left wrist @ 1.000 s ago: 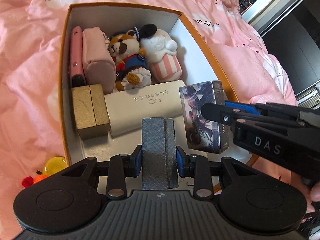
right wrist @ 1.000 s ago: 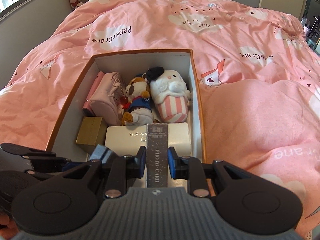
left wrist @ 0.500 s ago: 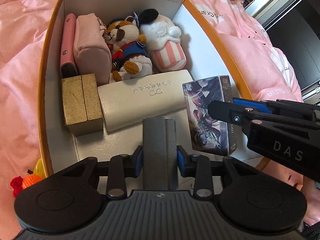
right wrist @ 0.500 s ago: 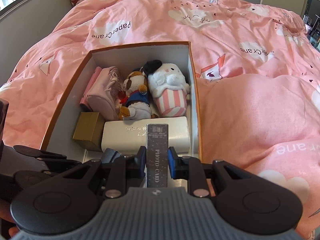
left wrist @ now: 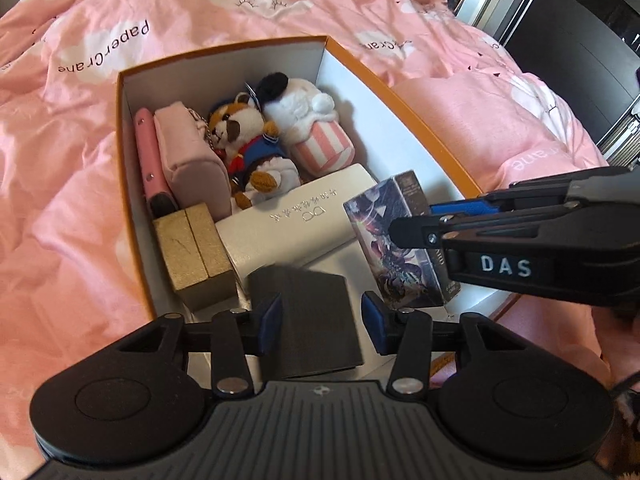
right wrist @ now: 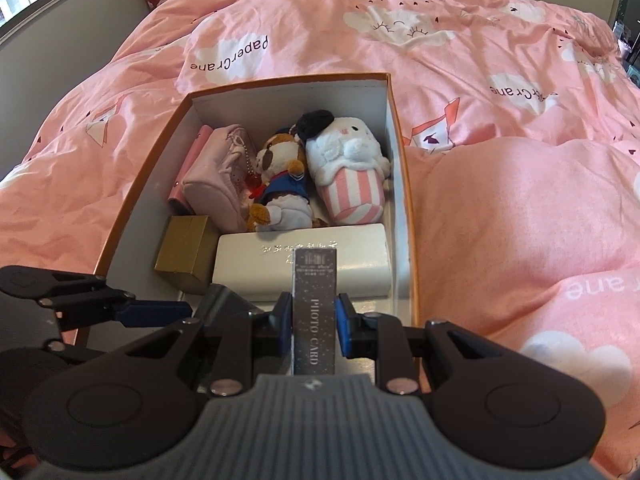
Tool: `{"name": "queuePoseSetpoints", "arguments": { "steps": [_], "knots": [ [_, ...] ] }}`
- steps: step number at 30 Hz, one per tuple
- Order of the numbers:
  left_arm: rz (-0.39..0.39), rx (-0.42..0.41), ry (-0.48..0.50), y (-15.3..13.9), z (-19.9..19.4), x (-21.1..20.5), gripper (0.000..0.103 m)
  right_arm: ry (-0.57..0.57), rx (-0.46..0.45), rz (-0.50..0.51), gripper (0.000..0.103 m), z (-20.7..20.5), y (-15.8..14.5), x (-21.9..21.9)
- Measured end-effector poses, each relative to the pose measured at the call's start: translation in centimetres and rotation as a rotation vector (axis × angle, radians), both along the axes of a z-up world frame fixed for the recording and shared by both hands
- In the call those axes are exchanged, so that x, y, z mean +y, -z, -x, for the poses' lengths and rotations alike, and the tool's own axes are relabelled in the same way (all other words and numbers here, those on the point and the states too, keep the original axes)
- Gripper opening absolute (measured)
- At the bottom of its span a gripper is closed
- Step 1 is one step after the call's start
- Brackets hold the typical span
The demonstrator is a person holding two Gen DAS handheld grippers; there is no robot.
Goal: Organize objects
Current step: 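Lower the black case and photo card pack into the shoebox beside the white box, then lower the photo card pack beside the black case and open the right tool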
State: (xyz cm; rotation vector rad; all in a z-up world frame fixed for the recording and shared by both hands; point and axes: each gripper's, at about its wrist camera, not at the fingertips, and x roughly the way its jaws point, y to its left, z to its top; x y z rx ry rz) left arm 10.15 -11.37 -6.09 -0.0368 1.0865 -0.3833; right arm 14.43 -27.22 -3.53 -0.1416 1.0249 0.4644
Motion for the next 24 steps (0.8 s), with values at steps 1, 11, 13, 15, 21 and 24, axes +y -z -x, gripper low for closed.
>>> {"name": "queuePoseSetpoints", "arguments": {
  "steps": [1, 11, 13, 15, 21, 24],
  "knots": [
    [0.013, -0.003, -0.004, -0.3, 0.1, 0.4, 0.052, -0.001, 0.002, 0.006, 0.024, 0.0, 0.1, 0.1],
    [0.292, -0.041, -0.21, -3.6, -0.7, 7.9, 0.052, 0.014, 0.11, 0.0, 0.024, 0.0, 1.9, 1.5],
    [0.318, -0.057, -0.251, -3.9, -0.8, 9.3, 0.052, 0.027, 0.166, -0.026, 0.024, -0.2, 2.6, 1.8],
    [0.339, -0.069, -0.284, -3.9, -0.9, 10.3, 0.052, 0.039, 0.205, -0.038, 0.024, -0.4, 3.4, 2.1],
    [0.355, -0.045, -0.33, -2.8, -1.2, 12.1, 0.052, 0.06, 0.265, -0.094, 0.024, -0.6, 4.1, 3.0],
    [0.355, -0.041, -0.339, -2.3, -1.2, 12.5, 0.052, 0.078, 0.262, -0.095, 0.024, -0.7, 4.3, 3.4]
  ]
}}
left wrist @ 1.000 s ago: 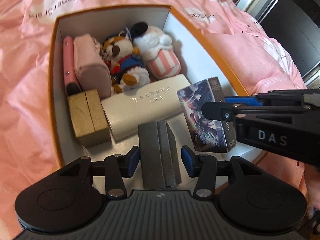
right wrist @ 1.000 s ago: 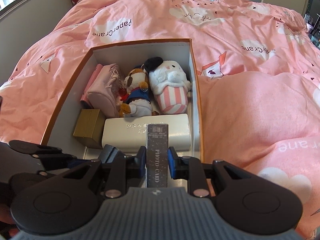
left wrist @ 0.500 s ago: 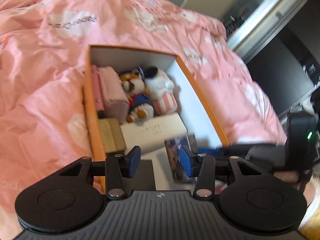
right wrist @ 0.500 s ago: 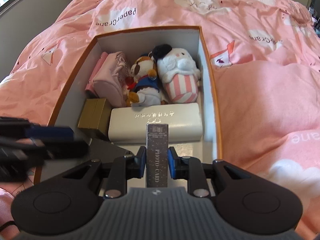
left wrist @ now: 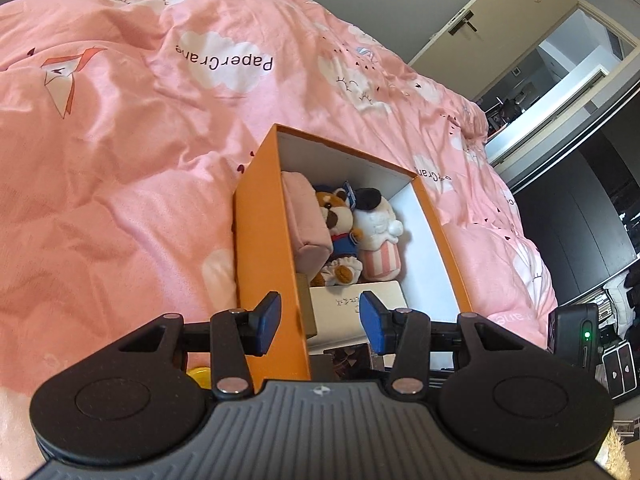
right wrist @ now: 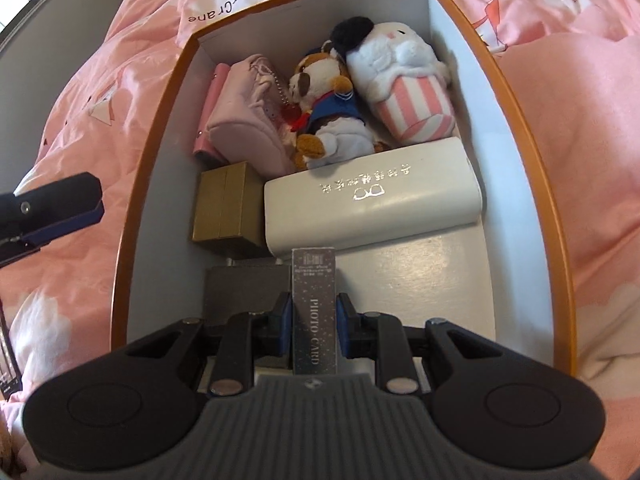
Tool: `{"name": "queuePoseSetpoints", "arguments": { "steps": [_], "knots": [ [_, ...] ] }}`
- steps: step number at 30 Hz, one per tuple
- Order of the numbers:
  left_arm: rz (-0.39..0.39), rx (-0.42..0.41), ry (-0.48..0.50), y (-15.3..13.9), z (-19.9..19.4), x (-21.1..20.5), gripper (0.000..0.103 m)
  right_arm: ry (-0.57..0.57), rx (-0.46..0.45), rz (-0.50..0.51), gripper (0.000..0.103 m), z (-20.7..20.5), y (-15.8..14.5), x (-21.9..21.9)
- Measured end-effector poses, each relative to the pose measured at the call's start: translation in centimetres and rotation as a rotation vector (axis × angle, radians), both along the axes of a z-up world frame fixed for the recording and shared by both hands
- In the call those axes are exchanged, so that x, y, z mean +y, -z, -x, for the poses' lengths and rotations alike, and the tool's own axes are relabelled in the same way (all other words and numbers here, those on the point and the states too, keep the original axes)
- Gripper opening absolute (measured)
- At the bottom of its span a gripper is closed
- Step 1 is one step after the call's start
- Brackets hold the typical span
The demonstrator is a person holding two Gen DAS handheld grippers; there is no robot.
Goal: Organize objects
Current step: 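Lower the photo card pack beside the black case and open the right tool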
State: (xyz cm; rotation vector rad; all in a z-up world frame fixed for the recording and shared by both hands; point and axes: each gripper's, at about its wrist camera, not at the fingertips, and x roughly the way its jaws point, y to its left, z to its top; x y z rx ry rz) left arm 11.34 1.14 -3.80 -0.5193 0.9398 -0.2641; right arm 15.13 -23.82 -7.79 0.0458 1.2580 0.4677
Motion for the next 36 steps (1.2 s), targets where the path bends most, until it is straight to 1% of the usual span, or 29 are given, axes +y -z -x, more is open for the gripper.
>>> {"name": "queuePoseSetpoints", "arguments": {
  "steps": [4, 7, 10, 11, 12, 13, 15, 20, 23, 27, 29, 30, 32, 34, 36],
  "knots": [
    [0.003, 0.008, -0.004, 0.4, 0.1, 0.4, 0.052, 0.019, 0.03, -0.014, 0.024, -0.7, 0.2, -0.5],
    [0.005, 0.008, -0.027, 0.6, 0.2, 0.8, 0.052, 0.038, 0.081, -0.043, 0.024, -1.6, 0.5, -1.4],
    [0.006, 0.014, -0.04, 0.8, 0.2, 1.1, 0.052, 0.029, 0.134, -0.051, 0.024, -2.5, 1.2, -1.7],
    [0.005, 0.017, -0.043, 0.8, 0.2, 1.2, 0.052, 0.017, 0.135, -0.038, 0.024, -2.7, 1.2, -1.6],
    [0.004, 0.019, -0.045, 0.9, 0.2, 1.3, 0.052, -0.001, 0.123, -0.003, 0.026, -2.7, 1.1, -1.3],
    [0.003, 0.021, -0.049, 1.0, 0.2, 1.3, 0.052, -0.018, 0.104, 0.036, 0.03, -2.5, 1.0, -1.0],
    [0.002, 0.025, -0.056, 1.0, 0.2, 1.5, 0.052, -0.052, 0.077, 0.1, 0.034, -2.3, 1.1, -0.5],
    [-0.008, 0.036, -0.042, 1.2, 0.2, 1.3, 0.052, -0.097, 0.092, 0.161, 0.043, -2.3, 1.8, 0.1],
    [-0.018, 0.038, -0.033, 1.2, 0.3, 1.2, 0.052, -0.151, 0.093, 0.211, 0.05, -2.0, 2.3, 0.6],
    [-0.017, 0.045, -0.026, 1.4, 0.3, 1.0, 0.052, -0.21, 0.112, 0.233, 0.054, -1.7, 2.5, 0.8],
    [-0.016, 0.048, -0.023, 1.5, 0.3, 1.0, 0.052, -0.226, 0.122, 0.233, 0.053, -1.6, 2.5, 0.7],
    [-0.016, 0.05, -0.021, 1.5, 0.3, 1.0, 0.052, -0.226, 0.127, 0.227, 0.048, -1.6, 2.5, 0.6],
    [-0.016, 0.052, -0.017, 1.6, 0.3, 0.9, 0.052, -0.22, 0.118, 0.222, 0.043, -1.6, 2.4, 0.5],
    [-0.017, 0.052, -0.015, 1.6, 0.3, 0.9, 0.052, -0.208, 0.114, 0.206, 0.036, -1.7, 2.4, 0.4],
    [-0.017, 0.053, -0.016, 1.6, 0.3, 0.8, 0.052, -0.188, 0.121, 0.186, 0.031, -1.7, 2.4, 0.3]
  ]
}}
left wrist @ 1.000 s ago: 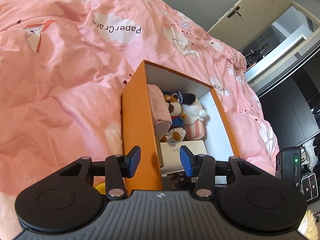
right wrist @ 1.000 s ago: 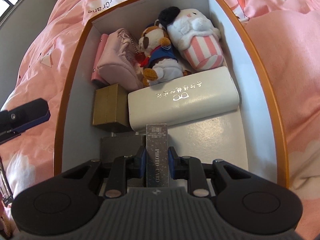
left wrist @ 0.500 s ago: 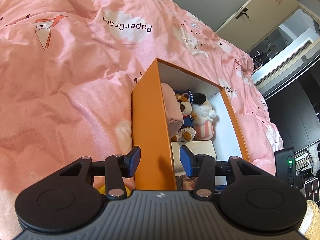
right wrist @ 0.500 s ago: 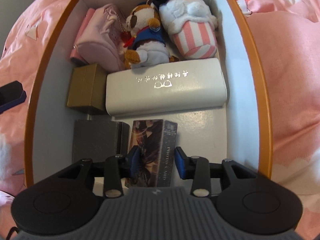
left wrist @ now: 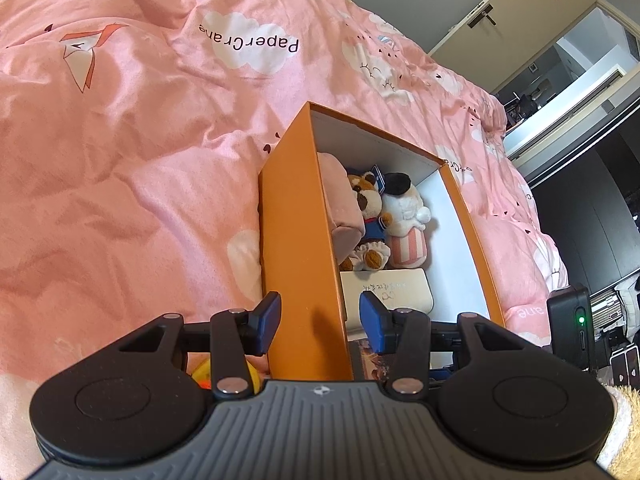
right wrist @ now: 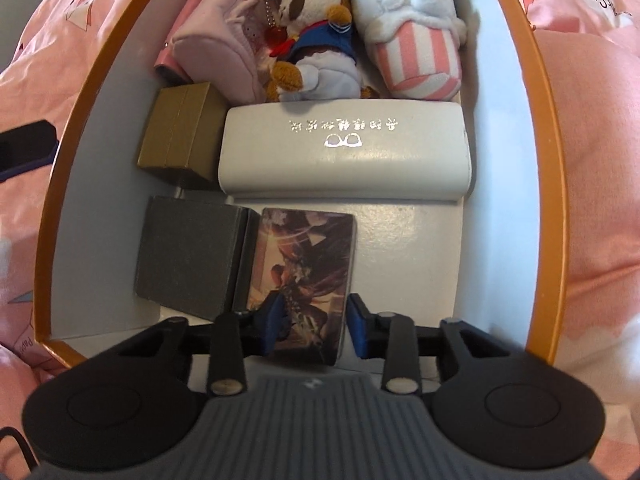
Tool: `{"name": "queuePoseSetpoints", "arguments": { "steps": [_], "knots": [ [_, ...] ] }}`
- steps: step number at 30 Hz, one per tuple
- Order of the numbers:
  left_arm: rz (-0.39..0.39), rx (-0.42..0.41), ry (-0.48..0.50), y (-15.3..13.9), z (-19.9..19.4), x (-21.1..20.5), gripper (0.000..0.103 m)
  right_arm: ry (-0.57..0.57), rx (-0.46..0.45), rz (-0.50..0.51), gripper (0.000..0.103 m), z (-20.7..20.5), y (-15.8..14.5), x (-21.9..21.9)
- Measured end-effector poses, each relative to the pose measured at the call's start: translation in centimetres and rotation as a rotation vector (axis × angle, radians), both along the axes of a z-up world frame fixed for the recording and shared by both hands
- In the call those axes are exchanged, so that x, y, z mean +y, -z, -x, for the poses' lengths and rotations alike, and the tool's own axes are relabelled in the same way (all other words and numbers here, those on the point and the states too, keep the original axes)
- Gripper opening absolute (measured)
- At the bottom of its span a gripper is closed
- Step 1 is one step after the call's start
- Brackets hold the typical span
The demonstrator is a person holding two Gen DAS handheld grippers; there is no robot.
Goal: Organize objects
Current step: 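Lower the photo card pack beside the black case and open the right tool, then move both tools out of the shoebox toward the crochet fruit and yellow tape measure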
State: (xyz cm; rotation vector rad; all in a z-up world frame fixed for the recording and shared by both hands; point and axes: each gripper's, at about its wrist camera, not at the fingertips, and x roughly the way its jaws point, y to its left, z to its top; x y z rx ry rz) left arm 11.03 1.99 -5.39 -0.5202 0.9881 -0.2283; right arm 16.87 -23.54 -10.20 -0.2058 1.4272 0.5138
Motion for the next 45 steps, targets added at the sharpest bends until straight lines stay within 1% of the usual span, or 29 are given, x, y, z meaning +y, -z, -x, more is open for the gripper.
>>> {"name": "queuePoseSetpoints", "arguments": {
  "steps": [3, 9, 14, 16, 20, 22, 24, 26, 29, 30, 33, 36, 39, 41, 42, 44, 45],
  "knots": [
    [-0.001, 0.004, -0.002, 0.1, 0.0, 0.0, 0.052, 0.045, 0.009, -0.005, 0.031, 0.1, 0.1, 0.0],
    [-0.001, 0.008, -0.002, 0.2, 0.0, 0.0, 0.052, 0.07, -0.003, -0.011, 0.032, 0.3, 0.1, -0.5],
    [-0.014, 0.011, 0.006, 0.0, -0.2, 0.4, 0.052, 0.039, -0.067, -0.006, 0.033, 0.7, -1.1, -0.6],
    [-0.026, 0.011, 0.006, -0.3, -0.2, 0.7, 0.052, 0.039, -0.096, -0.024, 0.033, 0.9, -2.0, -0.7],
    [-0.067, 0.015, 0.02, -0.9, -0.1, 1.4, 0.052, 0.033, -0.194, -0.079, 0.033, 1.1, -4.5, -0.9],
    [-0.088, 0.019, 0.037, -1.4, 0.3, 1.8, 0.052, 0.024, -0.263, -0.129, 0.033, 2.5, -5.9, 1.0],
    [-0.111, 0.018, 0.05, -2.0, 0.8, 2.2, 0.052, 0.013, -0.31, -0.187, 0.033, 2.9, -7.0, 1.4],
    [-0.137, 0.018, 0.059, -2.5, 1.3, 2.7, 0.052, -0.019, -0.352, -0.25, 0.033, 3.9, -8.1, 2.2],
    [-0.17, 0.013, 0.063, -3.0, 2.4, 3.1, 0.052, -0.104, -0.438, -0.33, 0.033, 6.1, -10.2, 4.0],
    [-0.179, 0.013, 0.073, -3.0, 2.7, 3.2, 0.052, -0.133, -0.468, -0.34, 0.033, 6.9, -10.9, 5.0],
    [-0.186, 0.032, 0.142, -2.4, 3.6, 3.1, 0.052, -0.195, -0.523, -0.331, 0.032, 8.3, -10.9, 7.1],
    [-0.234, 0.03, 0.227, -1.5, 4.5, 2.3, 0.052, -0.224, -0.516, -0.309, 0.032, 9.0, -10.8, 8.9],
    [-0.287, 0.042, 0.306, -0.1, 4.8, 1.3, 0.052, -0.259, -0.512, -0.271, 0.032, 9.3, -9.4, 10.5],
    [-0.314, 0.06, 0.336, 0.9, 4.8, 0.8, 0.052, -0.269, -0.502, -0.256, 0.032, 9.3, -8.7, 10.6],
    [-0.34, 0.068, 0.348, 1.4, 4.7, 0.6, 0.052, -0.272, -0.495, -0.255, 0.032, 9.4, -8.5, 10.5],
    [-0.426, 0.077, 0.368, 2.0, 4.6, -0.2, 0.053, -0.275, -0.487, -0.253, 0.032, 9.4, -8.2, 10.5],
    [-0.447, 0.073, 0.376, 2.2, 4.5, -0.4, 0.054, -0.278, -0.492, -0.251, 0.032, 9.5, -8.1, 10.5]
  ]
}}
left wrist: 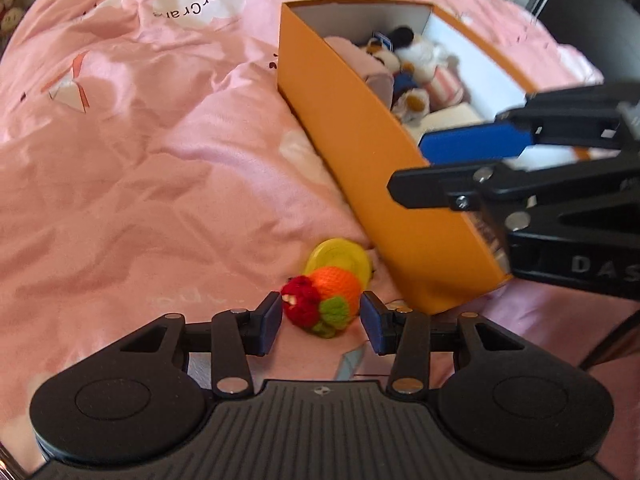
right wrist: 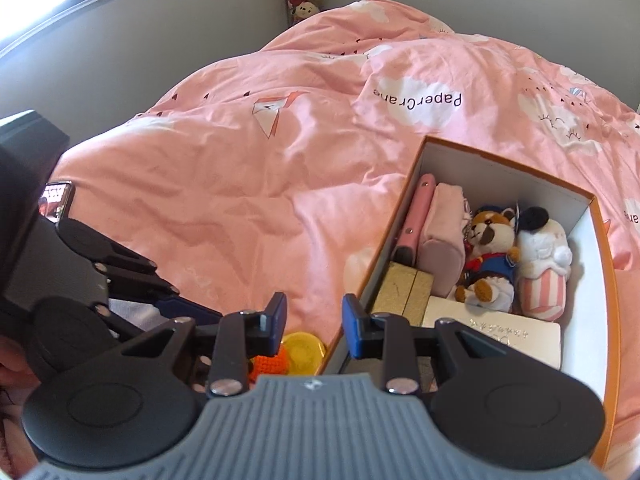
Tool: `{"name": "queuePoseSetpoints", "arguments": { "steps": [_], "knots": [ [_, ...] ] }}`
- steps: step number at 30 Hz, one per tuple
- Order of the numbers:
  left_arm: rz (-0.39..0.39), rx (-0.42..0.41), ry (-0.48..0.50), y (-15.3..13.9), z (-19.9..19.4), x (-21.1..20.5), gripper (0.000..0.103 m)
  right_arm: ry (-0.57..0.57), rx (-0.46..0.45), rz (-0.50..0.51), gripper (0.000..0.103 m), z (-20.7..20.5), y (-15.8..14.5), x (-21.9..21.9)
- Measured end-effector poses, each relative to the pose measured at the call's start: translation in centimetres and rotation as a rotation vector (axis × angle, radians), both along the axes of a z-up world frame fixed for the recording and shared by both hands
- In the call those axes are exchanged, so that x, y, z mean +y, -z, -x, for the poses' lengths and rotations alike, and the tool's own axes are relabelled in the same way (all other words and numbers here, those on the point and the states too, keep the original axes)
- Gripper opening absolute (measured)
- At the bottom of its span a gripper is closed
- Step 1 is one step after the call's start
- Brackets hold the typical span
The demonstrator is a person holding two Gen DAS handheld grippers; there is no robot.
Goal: Organize objects
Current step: 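Move both tools out of the shoebox toward the crochet fruit and yellow tape measure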
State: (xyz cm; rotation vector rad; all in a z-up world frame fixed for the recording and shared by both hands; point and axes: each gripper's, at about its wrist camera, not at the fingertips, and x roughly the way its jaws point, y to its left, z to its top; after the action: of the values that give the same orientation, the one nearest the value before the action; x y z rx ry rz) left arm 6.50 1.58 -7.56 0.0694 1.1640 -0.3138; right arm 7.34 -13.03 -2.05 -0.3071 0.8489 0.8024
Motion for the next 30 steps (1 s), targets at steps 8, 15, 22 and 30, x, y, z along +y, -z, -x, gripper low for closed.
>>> {"name": "queuePoseSetpoints", "arguments": {
  "steps": [8, 15, 22, 30],
  "knots": [
    [-0.02, 0.019, 0.027, 1.6, -0.9, -0.8, 0.057, -0.011, -0.035, 0.025, 0.032, 0.5, 0.0, 0.3],
    [0.01, 0.016, 0.026, 2.5, -1.3, -0.8, 0.053, -0.009, -0.036, 0.026, 0.033, 0.6, -0.1, 0.4],
    [0.07, -0.01, -0.041, 2.3, -0.9, 0.3, 0.045, -0.018, -0.054, 0.031, 0.033, 1.0, -0.1, 0.5],
    [0.019, -0.098, -0.129, -0.7, 0.4, 1.9, 0.045, -0.089, -0.118, 0.07, 0.032, 1.2, -0.8, 1.8]
  ]
}}
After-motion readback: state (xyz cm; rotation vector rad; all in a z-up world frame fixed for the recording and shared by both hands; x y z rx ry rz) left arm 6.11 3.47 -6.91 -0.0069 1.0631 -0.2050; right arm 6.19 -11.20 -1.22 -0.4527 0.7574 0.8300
